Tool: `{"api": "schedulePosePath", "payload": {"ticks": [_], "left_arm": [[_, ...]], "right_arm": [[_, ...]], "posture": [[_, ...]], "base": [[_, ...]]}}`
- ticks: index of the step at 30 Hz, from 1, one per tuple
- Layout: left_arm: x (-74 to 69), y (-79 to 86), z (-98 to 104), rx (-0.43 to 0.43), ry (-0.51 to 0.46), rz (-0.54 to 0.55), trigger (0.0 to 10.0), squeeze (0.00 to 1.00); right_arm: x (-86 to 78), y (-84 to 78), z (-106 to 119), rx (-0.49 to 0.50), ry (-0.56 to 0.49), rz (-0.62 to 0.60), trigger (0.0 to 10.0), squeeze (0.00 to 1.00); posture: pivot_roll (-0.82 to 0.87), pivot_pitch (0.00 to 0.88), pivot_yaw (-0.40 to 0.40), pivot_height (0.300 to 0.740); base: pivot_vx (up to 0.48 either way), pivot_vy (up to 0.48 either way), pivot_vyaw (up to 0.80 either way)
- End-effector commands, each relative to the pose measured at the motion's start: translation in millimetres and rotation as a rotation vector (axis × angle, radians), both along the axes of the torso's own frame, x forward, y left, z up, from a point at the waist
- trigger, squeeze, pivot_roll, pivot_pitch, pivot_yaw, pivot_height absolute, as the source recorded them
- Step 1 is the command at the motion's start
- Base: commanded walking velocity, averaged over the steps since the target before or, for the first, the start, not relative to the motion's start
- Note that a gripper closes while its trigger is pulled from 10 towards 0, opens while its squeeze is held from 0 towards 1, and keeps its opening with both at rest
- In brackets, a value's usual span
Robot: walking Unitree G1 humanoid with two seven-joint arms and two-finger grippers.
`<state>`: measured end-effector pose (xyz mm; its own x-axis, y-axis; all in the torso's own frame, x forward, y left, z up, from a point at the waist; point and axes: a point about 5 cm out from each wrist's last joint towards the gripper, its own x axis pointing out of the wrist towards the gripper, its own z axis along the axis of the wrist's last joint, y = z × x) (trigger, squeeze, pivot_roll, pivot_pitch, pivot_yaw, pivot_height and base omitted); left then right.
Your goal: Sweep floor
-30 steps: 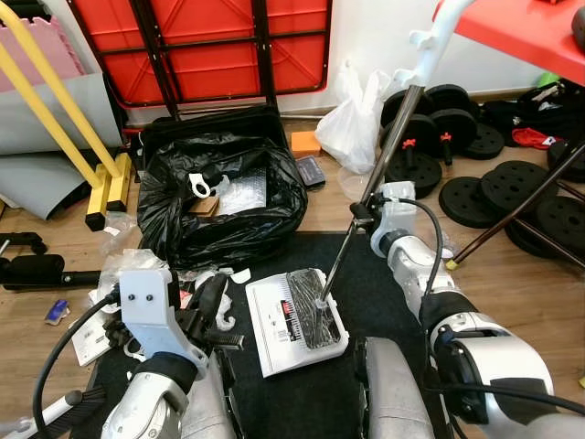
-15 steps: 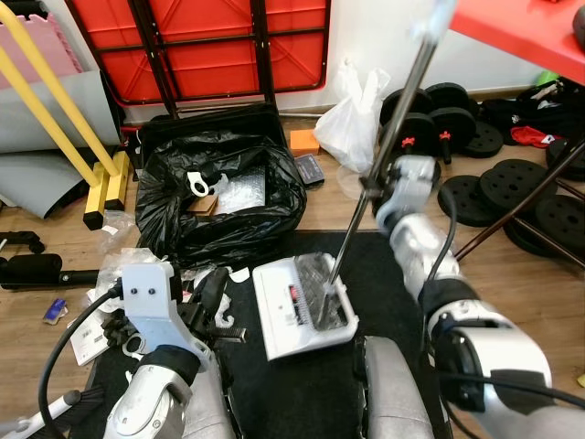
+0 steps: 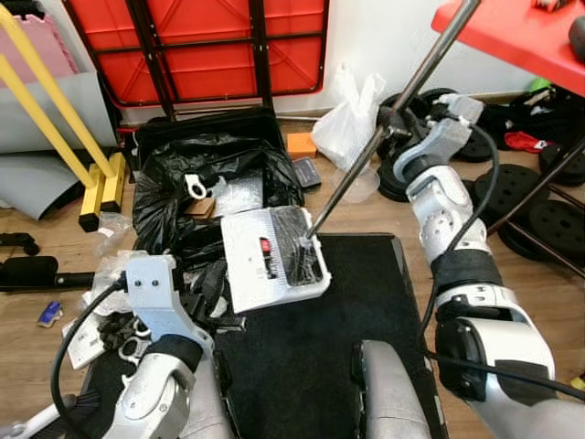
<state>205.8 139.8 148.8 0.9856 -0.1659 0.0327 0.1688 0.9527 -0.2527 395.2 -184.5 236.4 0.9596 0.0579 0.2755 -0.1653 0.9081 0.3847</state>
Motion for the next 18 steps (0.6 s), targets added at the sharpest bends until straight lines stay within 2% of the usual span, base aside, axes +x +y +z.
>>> {"api": "schedulePosePath", "payload": {"ticks": [1, 7, 18], "left_arm": [[-0.3, 1.2, -2, 0.007, 0.003, 0.000, 10.0, 0.00], [2.4, 2.1, -3, 0.000, 0.003, 0.011, 10.0, 0.00], [10.8, 4.4, -7, -0.006, 0.005, 0.031, 10.0, 0.00]], "right_arm": [[-1.8, -0.1, 23, 0.034, -0.095, 0.006, 10.0, 0.00], [-2.7, 0.0, 23, 0.036, -0.091, 0.006, 10.0, 0.00], [-7.7, 13.8, 23, 0.031, -0.077, 0.053, 10.0, 0.00]], "posture": [[-0.03, 0.062, -0.039, 0.575], [-0.03, 0.051, -0.045, 0.585], [-0.03, 0.015, -0.058, 0.615]], "base": [[0.000, 0.000, 0.00], [0.000, 0.000, 0.00], [0.000, 0.000, 0.00]]}}
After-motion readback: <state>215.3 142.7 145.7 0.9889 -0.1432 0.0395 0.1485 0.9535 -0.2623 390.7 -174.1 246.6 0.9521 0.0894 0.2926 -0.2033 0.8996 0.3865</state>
